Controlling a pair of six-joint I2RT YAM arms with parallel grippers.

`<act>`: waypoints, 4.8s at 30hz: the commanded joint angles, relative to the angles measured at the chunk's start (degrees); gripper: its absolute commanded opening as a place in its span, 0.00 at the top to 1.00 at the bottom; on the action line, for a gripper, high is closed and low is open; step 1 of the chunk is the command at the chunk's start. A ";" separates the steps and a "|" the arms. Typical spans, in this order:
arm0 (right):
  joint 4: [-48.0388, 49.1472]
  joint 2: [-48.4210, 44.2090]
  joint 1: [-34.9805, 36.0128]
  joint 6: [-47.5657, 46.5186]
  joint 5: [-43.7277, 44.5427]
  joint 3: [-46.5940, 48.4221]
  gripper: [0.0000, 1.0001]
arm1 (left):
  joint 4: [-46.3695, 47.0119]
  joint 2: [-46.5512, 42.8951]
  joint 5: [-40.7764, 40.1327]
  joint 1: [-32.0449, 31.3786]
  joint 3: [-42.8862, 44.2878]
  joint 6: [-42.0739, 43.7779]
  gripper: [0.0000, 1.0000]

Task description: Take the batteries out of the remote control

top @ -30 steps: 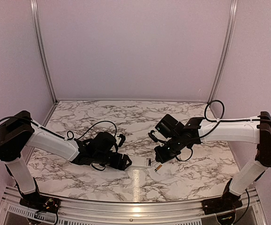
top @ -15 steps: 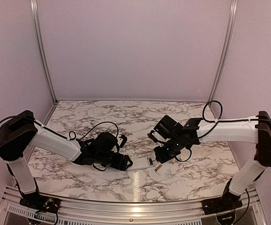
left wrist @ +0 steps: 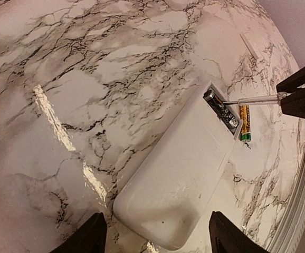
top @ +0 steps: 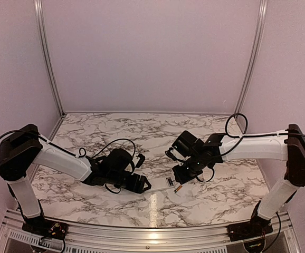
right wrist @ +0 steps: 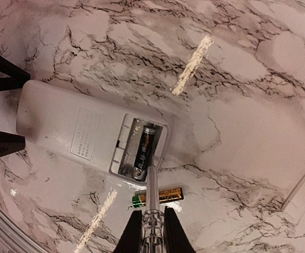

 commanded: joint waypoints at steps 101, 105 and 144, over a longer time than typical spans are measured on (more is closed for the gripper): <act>8.45 -4.65 -2.85 -2.91 -12.38 -7.72 1.00 | -5.78 6.50 -17.57 -12.33 7.23 21.15 0.57; 8.99 -5.04 -2.86 -2.63 -12.18 -7.73 1.00 | -5.24 6.40 -17.12 -12.33 7.01 21.22 0.59; 11.94 -4.56 -2.86 -1.97 -10.06 -8.26 1.00 | -4.35 5.30 -14.41 -12.33 6.33 20.55 0.63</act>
